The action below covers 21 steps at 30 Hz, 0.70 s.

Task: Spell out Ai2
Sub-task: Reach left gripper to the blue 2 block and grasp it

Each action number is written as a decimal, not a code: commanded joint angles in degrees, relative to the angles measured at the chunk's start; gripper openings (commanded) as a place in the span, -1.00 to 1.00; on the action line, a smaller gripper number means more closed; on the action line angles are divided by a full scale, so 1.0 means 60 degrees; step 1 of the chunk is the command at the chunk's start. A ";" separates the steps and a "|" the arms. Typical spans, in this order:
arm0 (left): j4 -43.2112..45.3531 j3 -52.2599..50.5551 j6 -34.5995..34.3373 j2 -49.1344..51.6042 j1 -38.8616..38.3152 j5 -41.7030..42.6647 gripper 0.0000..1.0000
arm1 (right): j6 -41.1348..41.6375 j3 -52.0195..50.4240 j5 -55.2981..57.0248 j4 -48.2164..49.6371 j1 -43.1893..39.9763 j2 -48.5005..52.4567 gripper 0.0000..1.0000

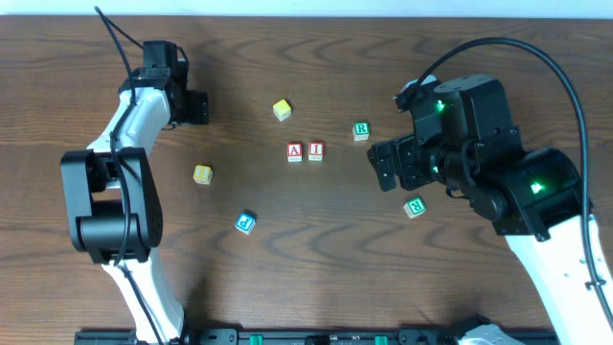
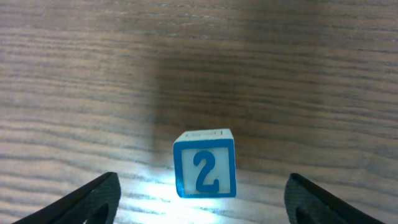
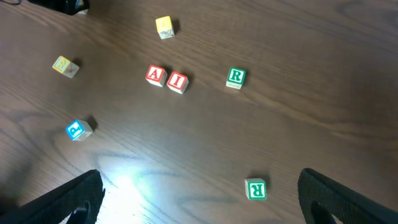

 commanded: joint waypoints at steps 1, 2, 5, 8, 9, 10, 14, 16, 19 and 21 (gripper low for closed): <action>0.0146 0.0229 0.0146 0.0313 0.0000 0.0055 0.68 | 0.0015 0.0025 0.0069 0.0026 0.0055 -0.0051 0.98; 0.0237 0.0229 0.0149 0.0313 -0.0004 0.0117 0.65 | 0.0015 0.0025 0.0069 0.0029 0.0055 -0.0051 0.98; 0.0310 0.0229 0.0146 0.0321 0.0000 0.0375 0.51 | 0.0015 0.0025 0.0069 0.0033 0.0055 -0.0047 0.98; 0.0339 0.0229 0.0146 0.0382 0.0000 0.0372 0.50 | 0.0015 0.0025 0.0069 0.0029 0.0055 -0.0047 0.98; 0.0346 0.0229 0.0146 0.0419 0.0000 0.0372 0.50 | 0.0015 0.0025 0.0069 0.0029 0.0055 -0.0047 0.98; 0.0346 0.0229 0.0138 0.0463 0.0000 0.0386 0.49 | 0.0015 0.0025 0.0069 0.0033 0.0055 -0.0047 0.99; 0.0379 0.0229 0.0135 0.0645 0.0000 0.0474 0.49 | 0.0015 0.0025 0.0069 0.0055 0.0055 -0.0047 0.99; 0.0423 0.0229 0.0087 0.0674 0.0007 0.0474 0.49 | 0.0015 0.0025 0.0069 0.0069 0.0055 -0.0051 0.98; 0.0448 0.0229 0.0066 0.0758 0.0018 0.0474 0.49 | 0.0015 0.0025 0.0069 0.0098 0.0055 -0.0047 0.99; 0.0561 0.0229 0.0066 0.0761 0.0018 0.0466 0.47 | 0.0015 0.0025 0.0069 0.0098 0.0055 -0.0047 0.99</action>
